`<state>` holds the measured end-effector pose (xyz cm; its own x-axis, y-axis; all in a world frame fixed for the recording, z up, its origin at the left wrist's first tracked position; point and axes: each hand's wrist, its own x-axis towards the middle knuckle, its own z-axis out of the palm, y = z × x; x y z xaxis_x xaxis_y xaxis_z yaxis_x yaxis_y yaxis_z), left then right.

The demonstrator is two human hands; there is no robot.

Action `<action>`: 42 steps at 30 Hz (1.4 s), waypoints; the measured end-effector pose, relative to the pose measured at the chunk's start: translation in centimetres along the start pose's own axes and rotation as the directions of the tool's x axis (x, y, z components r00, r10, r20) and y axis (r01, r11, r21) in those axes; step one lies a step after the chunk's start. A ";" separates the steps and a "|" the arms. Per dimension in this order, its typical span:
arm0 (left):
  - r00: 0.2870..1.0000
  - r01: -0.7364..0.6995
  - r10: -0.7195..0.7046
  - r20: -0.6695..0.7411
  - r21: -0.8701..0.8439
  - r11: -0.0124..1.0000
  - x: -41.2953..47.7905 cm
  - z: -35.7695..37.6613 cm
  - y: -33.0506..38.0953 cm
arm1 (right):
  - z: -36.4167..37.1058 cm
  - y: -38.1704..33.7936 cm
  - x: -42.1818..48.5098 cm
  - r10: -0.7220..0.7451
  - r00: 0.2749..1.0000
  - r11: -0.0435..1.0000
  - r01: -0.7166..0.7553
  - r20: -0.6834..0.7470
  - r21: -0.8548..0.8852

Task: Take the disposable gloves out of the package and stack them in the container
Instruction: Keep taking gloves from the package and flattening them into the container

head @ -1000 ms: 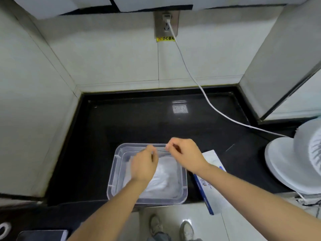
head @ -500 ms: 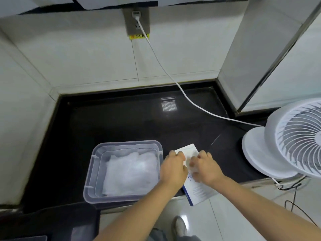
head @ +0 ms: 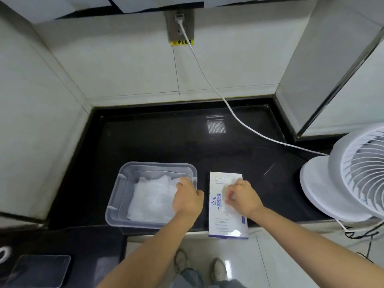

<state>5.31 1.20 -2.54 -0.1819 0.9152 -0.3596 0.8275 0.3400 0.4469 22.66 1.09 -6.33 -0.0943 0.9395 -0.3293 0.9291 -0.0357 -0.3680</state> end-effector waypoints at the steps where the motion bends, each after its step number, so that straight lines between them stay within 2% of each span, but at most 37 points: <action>1: 1.000 -0.017 0.017 0.011 -0.020 1.000 -0.3 0.2 0.2 | 0.1 -0.2 0.0 -0.022 1.000 1.000 0.022 0.008 0.016; 6: 0.997 -0.071 0.071 0.003 -0.076 0.995 -1.6 0.7 1.6 | -0.5 0.0 -0.3 -0.035 0.997 0.999 0.035 0.063 0.007; 10: 0.937 -0.330 0.333 -0.105 0.041 0.943 -2.2 0.5 2.7 | -1.1 0.8 -0.6 -0.029 0.998 1.000 0.029 0.054 0.002; 13: 0.894 -0.446 0.443 0.058 0.205 0.871 -2.5 1.6 4.3 | -1.4 1.1 -0.9 -0.012 0.995 1.000 0.012 0.097 -0.003; 16: 0.904 -0.412 0.350 0.247 0.279 0.867 -2.4 3.4 5.3 | -1.7 1.6 -1.2 0.019 0.985 1.000 -0.020 0.169 0.005; 18: 0.909 -0.345 0.256 0.329 0.251 0.904 -2.2 4.5 5.3 | -1.8 2.0 -1.3 0.026 0.978 0.998 -0.037 0.206 0.051; 21: 0.901 -0.285 0.192 0.389 0.197 0.938 -2.4 5.6 4.8 | -2.1 2.2 -1.6 0.037 0.957 0.963 -0.111 0.287 0.245; 24: 0.913 -0.235 0.180 0.367 0.108 0.966 -2.4 6.2 4.5 | -2.8 2.9 -1.9 0.042 0.943 0.820 -0.221 0.331 0.527; 27: 0.911 -0.218 0.194 0.363 0.025 0.976 -2.1 6.4 4.3 | -2.9 3.8 -2.5 0.092 0.951 0.650 -0.281 0.295 0.706; 28: 0.909 -0.207 0.193 0.369 -0.002 0.978 -2.1 6.5 4.3 | -2.8 4.0 -2.7 0.117 0.953 0.613 -0.292 0.281 0.735; 30: 0.905 -0.193 0.190 0.382 -0.029 0.981 -2.3 6.6 4.2 | -2.3 4.0 -2.9 0.171 0.951 0.610 -0.308 0.259 0.730; 32: 0.900 -0.205 0.192 0.392 -0.009 0.979 -2.3 6.8 4.0 | -2.2 4.0 -2.7 0.174 0.953 0.699 -0.296 0.247 0.651; 34: 0.892 -0.223 0.198 0.406 0.014 0.975 -2.4 6.9 4.0 | -2.7 3.7 -2.4 0.157 0.962 0.724 -0.265 0.222 0.637; 38: 0.895 -0.213 0.199 0.399 -0.009 0.977 -2.6 7.0 4.1 | -4.5 2.7 -2.0 0.178 0.981 0.480 -0.159 0.081 0.863; 40: 0.900 -0.204 0.193 0.391 -0.014 0.979 -2.6 7.1 4.0 | -4.9 2.5 -1.7 0.179 0.979 0.446 -0.166 0.094 0.879; 42: 0.892 -0.220 0.203 0.404 -0.006 0.976 -2.5 7.1 3.9 | -4.7 2.6 -1.7 0.165 0.970 0.486 -0.236 0.177 0.842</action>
<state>12.79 -1.35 -5.73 0.2207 0.7978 -0.5611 0.8442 0.1319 0.5196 26.89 0.97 -2.62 -0.0017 0.8457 -0.5336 0.1731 -0.5253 -0.8331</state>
